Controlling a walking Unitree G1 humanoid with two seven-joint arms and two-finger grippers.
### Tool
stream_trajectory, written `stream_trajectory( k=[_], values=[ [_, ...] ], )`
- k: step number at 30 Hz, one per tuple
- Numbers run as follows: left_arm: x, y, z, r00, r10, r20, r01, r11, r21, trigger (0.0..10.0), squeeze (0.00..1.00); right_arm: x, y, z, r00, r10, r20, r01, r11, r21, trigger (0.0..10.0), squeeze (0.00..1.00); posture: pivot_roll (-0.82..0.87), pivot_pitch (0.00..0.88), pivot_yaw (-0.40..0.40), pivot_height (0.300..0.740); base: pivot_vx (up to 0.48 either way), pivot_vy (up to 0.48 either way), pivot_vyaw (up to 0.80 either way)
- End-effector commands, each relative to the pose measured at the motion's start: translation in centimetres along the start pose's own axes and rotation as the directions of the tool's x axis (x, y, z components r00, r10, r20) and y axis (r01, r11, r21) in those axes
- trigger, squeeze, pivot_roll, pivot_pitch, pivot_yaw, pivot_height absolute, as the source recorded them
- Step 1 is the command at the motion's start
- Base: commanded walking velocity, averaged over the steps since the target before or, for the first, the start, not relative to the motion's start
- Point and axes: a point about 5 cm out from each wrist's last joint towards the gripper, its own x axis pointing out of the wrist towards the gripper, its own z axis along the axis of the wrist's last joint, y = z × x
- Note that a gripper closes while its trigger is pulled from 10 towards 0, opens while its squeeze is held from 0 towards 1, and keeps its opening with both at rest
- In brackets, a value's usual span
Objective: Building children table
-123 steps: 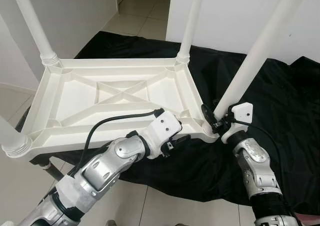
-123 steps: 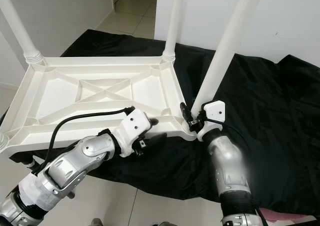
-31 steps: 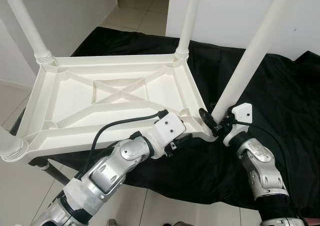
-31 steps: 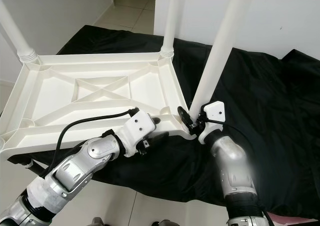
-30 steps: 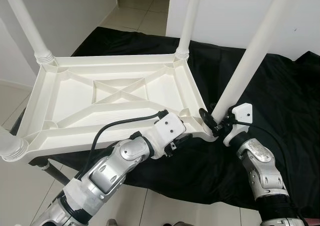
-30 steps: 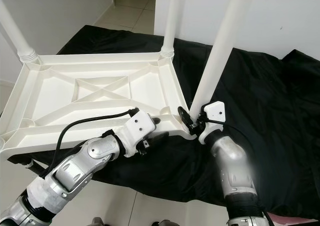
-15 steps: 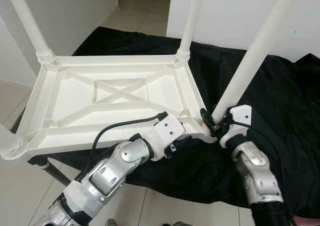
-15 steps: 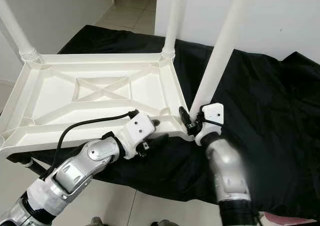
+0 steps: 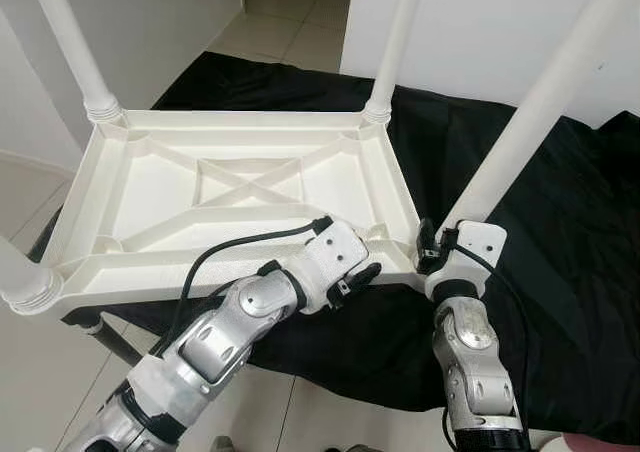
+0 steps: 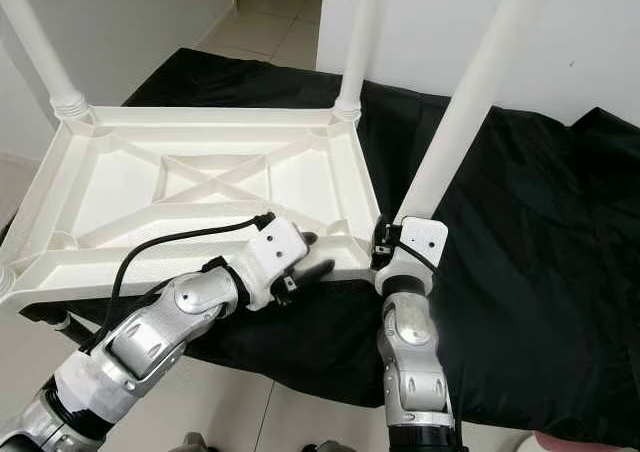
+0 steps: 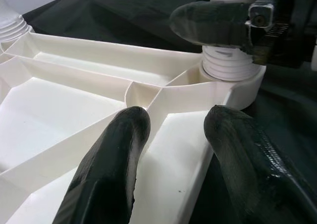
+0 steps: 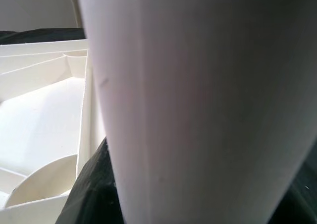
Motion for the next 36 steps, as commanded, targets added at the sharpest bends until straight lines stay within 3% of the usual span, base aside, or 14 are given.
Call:
stream_trajectory(
  k=[1,10,11,23,24,25,28,29,36],
  values=[
    [0.2,-0.3,0.1,0.996,-0.091,0.003,0.091,0.996,0.023,10.0,0.0,-0.8,-0.4,-1.6,0.996,-0.046,-0.081,0.045,0.999,-0.016,10.0,0.0,-0.03,0.112,-0.063,0.74,0.0,0.0,0.0],
    [0.1,-0.1,0.3,0.996,-0.092,0.007,0.092,0.996,0.024,10.0,0.0,-0.8,-0.8,-0.8,0.998,-0.056,-0.038,0.056,0.998,-0.006,10.0,0.0,-0.03,0.122,-0.045,0.74,0.0,0.0,0.0],
    [0.1,-0.1,0.3,0.996,-0.091,0.006,0.091,0.996,0.024,10.0,0.0,-0.8,-0.7,-0.7,0.999,-0.032,-0.026,0.033,0.999,0.016,10.0,1.0,-0.02,0.127,-0.045,0.74,0.0,0.0,0.0],
    [0.0,0.4,0.6,0.997,-0.072,0.019,0.071,0.997,0.029,10.0,0.0,-0.4,-1.3,0.1,0.992,0.114,0.055,-0.111,0.993,-0.05,10.0,1.0,0.0,0.101,-0.062,0.74,0.0,0.0,0.0],
    [0.0,0.4,0.5,0.998,-0.067,0.022,0.066,0.997,0.029,10.0,0.0,-0.5,-1.3,0.1,0.987,0.144,0.064,-0.142,0.989,-0.041,10.0,0.9,0.0,0.095,-0.062,0.74,0.0,0.0,0.0],
    [0.1,0.3,0.5,0.998,-0.063,0.026,0.062,0.998,0.029,10.0,0.0,-0.5,-1.3,0.1,0.983,0.168,0.07,-0.166,0.986,-0.033,10.0,0.16,0.0,0.095,-0.064,0.74,0.0,0.0,0.0],
    [0.1,0.2,0.5,0.998,-0.06,0.028,0.059,0.998,0.029,10.0,0.0,-0.5,-1.4,0.0,0.98,0.184,0.074,-0.183,0.983,-0.027,10.0,0.16,0.0,0.095,-0.065,0.74,0.0,0.0,0.0],
    [0.1,0.1,0.7,0.997,-0.062,0.038,0.062,0.998,0.024,10.0,0.0,-0.6,-1.4,0.0,0.975,0.21,0.077,-0.209,0.978,-0.021,10.0,0.0,0.0,0.097,-0.071,0.74,0.0,0.0,0.0],
    [0.0,-0.8,0.6,0.992,-0.103,0.072,0.102,0.995,0.023,10.0,0.0,-0.5,-1.7,-0.4,0.949,0.307,0.073,-0.306,0.952,-0.024,10.0,0.0,0.0,0.097,-0.063,0.74,0.0,0.0,0.0]
  ],
)
